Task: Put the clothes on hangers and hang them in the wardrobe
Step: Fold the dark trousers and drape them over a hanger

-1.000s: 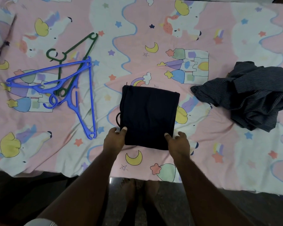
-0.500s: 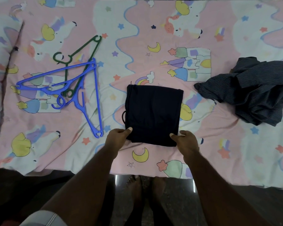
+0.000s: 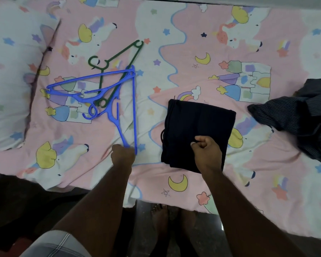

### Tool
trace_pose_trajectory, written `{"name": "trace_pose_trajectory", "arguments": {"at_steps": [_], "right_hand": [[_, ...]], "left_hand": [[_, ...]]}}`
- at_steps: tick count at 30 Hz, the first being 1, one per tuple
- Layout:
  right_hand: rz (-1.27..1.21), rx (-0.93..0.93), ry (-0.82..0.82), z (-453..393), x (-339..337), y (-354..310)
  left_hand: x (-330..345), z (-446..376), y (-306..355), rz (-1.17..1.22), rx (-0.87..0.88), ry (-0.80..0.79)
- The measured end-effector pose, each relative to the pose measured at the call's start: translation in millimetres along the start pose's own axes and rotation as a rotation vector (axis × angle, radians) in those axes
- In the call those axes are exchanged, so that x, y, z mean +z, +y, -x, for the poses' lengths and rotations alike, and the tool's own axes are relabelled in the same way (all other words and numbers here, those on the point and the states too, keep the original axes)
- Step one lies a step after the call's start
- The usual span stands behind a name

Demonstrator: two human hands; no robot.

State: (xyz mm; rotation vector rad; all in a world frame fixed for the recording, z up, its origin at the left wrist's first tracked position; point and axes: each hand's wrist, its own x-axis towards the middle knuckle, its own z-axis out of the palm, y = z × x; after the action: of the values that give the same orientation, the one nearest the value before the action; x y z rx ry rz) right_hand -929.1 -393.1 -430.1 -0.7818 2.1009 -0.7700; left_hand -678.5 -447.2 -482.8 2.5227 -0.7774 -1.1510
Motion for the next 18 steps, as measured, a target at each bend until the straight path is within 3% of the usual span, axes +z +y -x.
{"name": "trace_pose_trajectory", "arguments": {"at_steps": [4,7,12,18], "right_hand": [[-0.01,0.015,-0.037,0.9,12.0,1.8],[-0.019,0.018,-0.054,1.7,17.6,3.4],[-0.003,0.024,-0.075,-2.0,24.3,2.4],[0.015,0.017,-0.053,1.0,24.7,-5.9]], "left_hand": [[8.7,-40.2,-21.1,-0.014,-0.003,-0.042],[-5.4,-14.3,-2.8,0.001,0.02,-0.085],[-11.2,4.9,16.4,-0.172,0.17,-0.107],[-26.2,21.9,24.3,0.431,-0.09,-0.477]]}}
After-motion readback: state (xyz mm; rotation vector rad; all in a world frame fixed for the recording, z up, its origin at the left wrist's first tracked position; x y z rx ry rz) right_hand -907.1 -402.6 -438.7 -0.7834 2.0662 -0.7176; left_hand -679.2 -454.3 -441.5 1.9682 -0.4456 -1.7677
